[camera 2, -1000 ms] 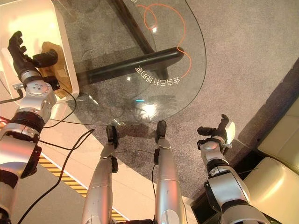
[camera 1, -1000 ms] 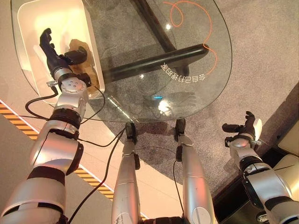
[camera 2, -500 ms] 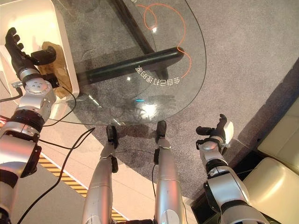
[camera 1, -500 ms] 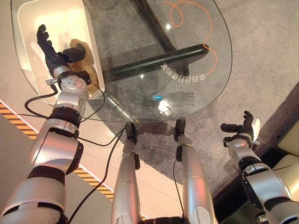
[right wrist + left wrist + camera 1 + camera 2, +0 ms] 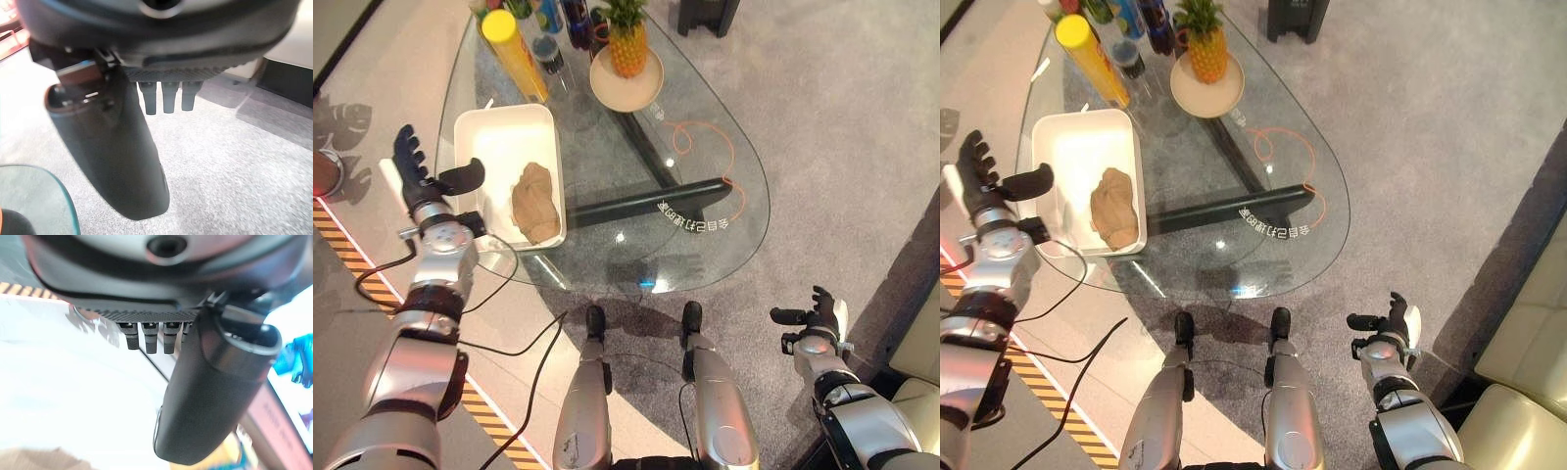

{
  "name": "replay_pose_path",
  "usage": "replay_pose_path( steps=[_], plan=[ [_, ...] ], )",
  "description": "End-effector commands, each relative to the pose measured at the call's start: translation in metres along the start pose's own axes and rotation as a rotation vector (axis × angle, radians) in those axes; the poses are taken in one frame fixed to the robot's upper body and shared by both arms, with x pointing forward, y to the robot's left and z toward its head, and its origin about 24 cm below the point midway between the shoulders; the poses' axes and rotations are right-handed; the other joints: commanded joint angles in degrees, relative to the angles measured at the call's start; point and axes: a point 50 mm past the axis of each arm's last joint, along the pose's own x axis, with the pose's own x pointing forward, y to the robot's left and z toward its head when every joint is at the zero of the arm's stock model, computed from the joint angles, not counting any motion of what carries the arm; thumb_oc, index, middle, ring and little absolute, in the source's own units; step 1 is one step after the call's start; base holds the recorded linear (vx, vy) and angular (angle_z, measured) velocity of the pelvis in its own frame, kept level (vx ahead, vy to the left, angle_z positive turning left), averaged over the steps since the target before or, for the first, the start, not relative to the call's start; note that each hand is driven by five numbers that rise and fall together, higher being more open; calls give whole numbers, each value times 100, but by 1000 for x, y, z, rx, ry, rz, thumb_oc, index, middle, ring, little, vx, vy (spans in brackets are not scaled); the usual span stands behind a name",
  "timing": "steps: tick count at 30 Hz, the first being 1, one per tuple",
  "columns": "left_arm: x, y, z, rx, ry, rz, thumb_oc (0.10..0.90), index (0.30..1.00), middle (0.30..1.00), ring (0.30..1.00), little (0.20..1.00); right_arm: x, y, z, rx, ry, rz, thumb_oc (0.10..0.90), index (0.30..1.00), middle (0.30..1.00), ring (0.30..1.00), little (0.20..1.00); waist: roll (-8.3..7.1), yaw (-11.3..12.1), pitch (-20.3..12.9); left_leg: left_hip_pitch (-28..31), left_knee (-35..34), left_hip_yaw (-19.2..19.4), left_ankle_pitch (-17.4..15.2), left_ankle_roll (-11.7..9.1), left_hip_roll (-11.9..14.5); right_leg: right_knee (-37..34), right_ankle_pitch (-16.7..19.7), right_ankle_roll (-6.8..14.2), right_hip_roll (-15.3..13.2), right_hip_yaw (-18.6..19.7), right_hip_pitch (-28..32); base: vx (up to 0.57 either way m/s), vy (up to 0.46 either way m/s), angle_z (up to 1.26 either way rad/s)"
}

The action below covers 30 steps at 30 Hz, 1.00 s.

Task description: Wipe the table with a cloth and put it in the basket.

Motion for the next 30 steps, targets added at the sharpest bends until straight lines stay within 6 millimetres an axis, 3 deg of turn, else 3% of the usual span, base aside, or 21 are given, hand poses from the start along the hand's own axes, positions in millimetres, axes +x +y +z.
replay_pose_path(
  steps=[1, 7, 13, 15, 18, 20, 24, 25, 30],
  plan=[
    [6, 28, 18, -9, -137, 25, 800, 900, 900, 900, 900, -6, -20, -40, -68, 62, -35, 800, 900, 900, 900, 900, 24, 86, -954, 184, 19, 338, -373, 209, -383, -144, -183, 58, -101, -108, 306, 101, -9, 2],
    [-20, 42, -36, 42, -26, -34, 800, 900, 900, 900, 900, -22, -27, -86, -141, 174, -2, 800, 900, 900, 900, 900, 45, 134, -1589, 888, -398, 342, -298, 193, -368, -506, -211, 34, -58, -236, 1130, 138, 15, 7],
    [-65, 65, -112, 163, 203, -97, 800, 900, 900, 900, 900, -42, -31, -130, -200, 318, 42, 800, 900, 900, 900, 900, 10, 223, -2218, 1432, -621, 335, -288, 184, -304, -742, -225, 39, -18, -363, 1746, 159, 25, 6],
    [-84, 71, -138, 213, 308, -127, 800, 900, 900, 900, 900, -47, -31, -139, -226, 346, 70, 800, 900, 900, 900, 900, -15, 245, -2344, 1565, -646, 334, -321, 191, -288, -786, -250, 45, -8, -402, 1899, 87, 18, 0],
    [-100, 76, -156, 236, 380, -142, 800, 900, 900, 900, 900, -50, -31, -144, -249, 367, 92, 800, 900, 900, 900, 900, -35, 258, -2400, 1654, -648, 332, -340, 192, -273, -796, -266, 41, 0, -418, 1998, 49, 19, 1],
    [-125, 88, -181, 252, 496, -136, 800, 900, 900, 900, 900, -55, -31, -152, -295, 401, 137, 800, 900, 900, 900, 900, -67, 281, -2486, 1785, -640, 316, -386, 207, -263, -783, -317, 14, 24, -425, 2130, 55, 34, 0],
    [-151, 100, -205, 299, 626, -126, 800, 900, 900, 900, 900, -60, -29, -159, -335, 437, 185, 800, 900, 900, 900, 900, -90, 304, -2540, 1885, -634, 309, -414, 227, -258, -763, -348, 7, 19, -467, 2235, 9, 6, 0],
    [-168, 109, -218, 345, 714, -114, 800, 900, 900, 900, 900, -63, -27, -164, -361, 453, 213, 800, 900, 900, 900, 900, -103, 312, -2569, 1930, -633, 312, -428, 228, -250, -768, -355, 9, 14, -485, 2278, 0, 0, 0],
    [-211, 126, -244, 510, 942, -157, 800, 900, 900, 900, 900, -69, -24, -171, -386, 510, 259, 800, 900, 900, 900, 900, -116, 327, -2638, 2031, -650, 297, -452, 221, -239, -819, -352, 18, 11, -522, 2386, 0, 0, 0]
  ],
)
